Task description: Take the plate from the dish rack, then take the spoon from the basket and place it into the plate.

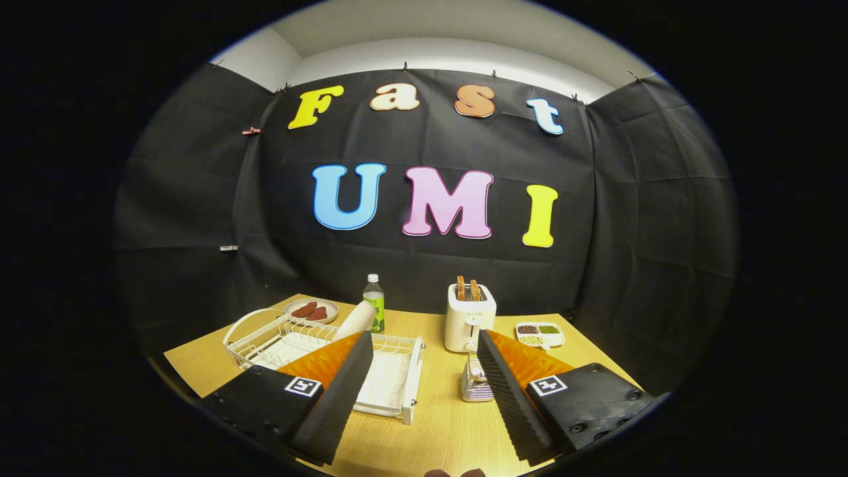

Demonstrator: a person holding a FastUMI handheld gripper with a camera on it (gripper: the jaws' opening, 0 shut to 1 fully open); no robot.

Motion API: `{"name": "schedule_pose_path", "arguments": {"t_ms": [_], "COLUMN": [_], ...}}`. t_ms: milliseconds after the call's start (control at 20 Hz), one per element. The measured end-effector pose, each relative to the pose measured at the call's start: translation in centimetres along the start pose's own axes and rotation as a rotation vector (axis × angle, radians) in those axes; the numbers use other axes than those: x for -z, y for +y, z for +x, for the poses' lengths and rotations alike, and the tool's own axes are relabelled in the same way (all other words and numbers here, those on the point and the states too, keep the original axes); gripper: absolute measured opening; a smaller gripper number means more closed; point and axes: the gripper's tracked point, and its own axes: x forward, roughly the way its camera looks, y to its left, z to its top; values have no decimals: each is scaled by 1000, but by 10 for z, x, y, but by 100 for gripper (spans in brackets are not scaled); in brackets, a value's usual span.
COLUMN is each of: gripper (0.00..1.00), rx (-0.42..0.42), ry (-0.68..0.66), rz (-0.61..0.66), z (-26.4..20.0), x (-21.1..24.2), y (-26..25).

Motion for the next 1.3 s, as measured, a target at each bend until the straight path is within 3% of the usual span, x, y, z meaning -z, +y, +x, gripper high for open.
{"name": "schedule_pose_path", "arguments": {"t_ms": [350,700,1050,1300], "gripper": [97,98,98,98], "rx": [-20,-92,-199,-214], "ry": [-15,-11,109,319], "rz": [-9,-13,-24,-50], "z": [14,63,120,162], "x": [-11,-38,-32,13], "y": [7,33,81,103]}}
